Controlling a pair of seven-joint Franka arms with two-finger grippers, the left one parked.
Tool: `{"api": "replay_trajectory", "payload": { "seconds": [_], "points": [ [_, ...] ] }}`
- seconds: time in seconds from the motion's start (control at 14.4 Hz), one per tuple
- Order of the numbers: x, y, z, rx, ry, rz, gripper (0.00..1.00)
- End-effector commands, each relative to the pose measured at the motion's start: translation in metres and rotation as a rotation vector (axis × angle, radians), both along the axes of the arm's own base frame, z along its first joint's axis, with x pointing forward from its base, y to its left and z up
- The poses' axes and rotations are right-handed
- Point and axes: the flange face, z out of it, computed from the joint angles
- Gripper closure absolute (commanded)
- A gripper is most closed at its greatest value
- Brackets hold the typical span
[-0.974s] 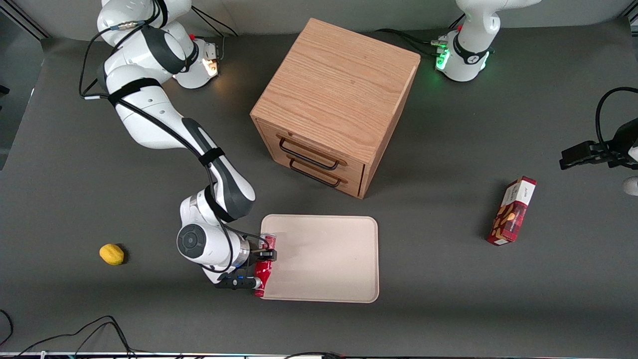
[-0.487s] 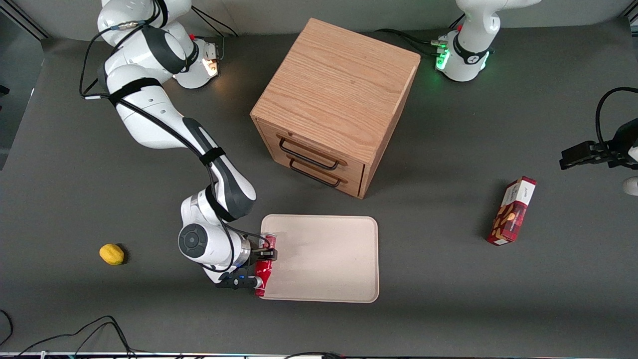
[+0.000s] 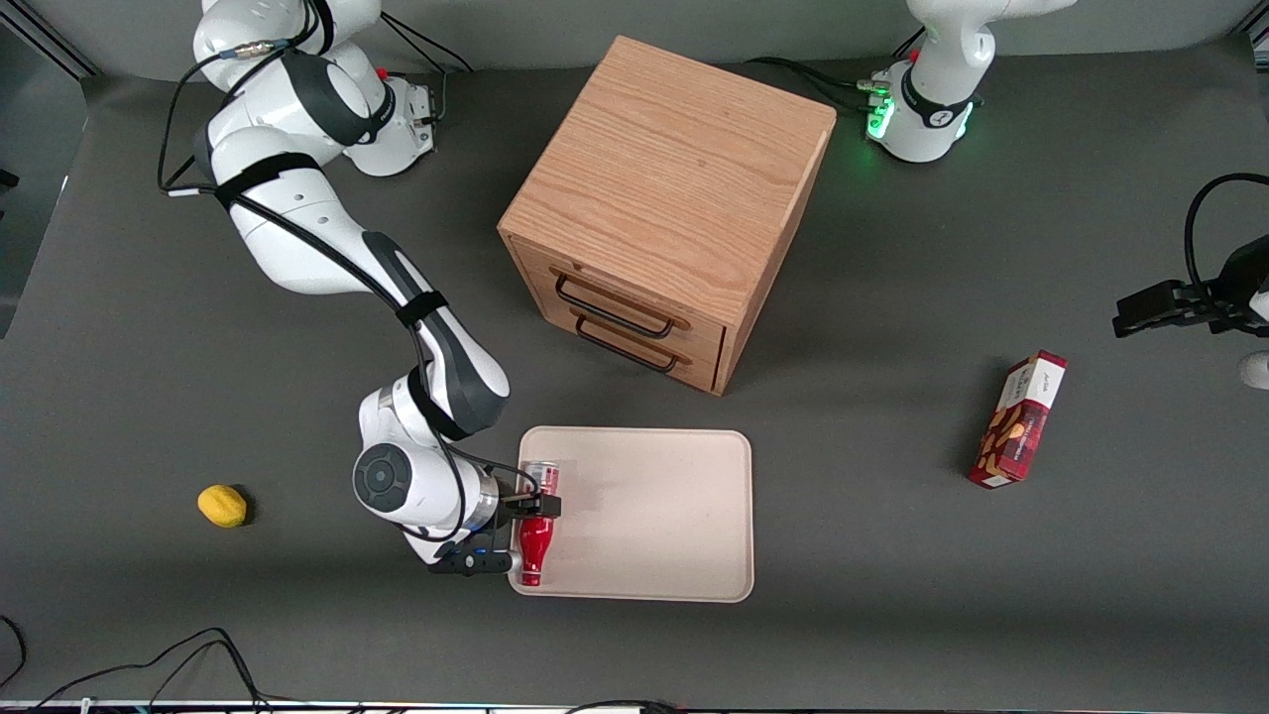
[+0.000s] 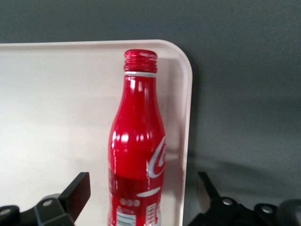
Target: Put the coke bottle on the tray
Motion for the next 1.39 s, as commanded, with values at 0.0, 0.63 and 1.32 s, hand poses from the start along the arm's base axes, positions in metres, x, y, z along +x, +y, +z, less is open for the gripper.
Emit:
{"api": "replay_trajectory", "payload": {
  "seconds": [0.0,0.63,1.32],
  "points": [
    [0.0,0.001,0.011,-0.017,-0.011,0.009,0.0],
    [-0.008,-0.085,0.212,-0.106,-0.015,-0.035,0.0],
    [-0.166,-0.239,0.413,-0.211,0.142,-0.265,0.0]
  ]
}}
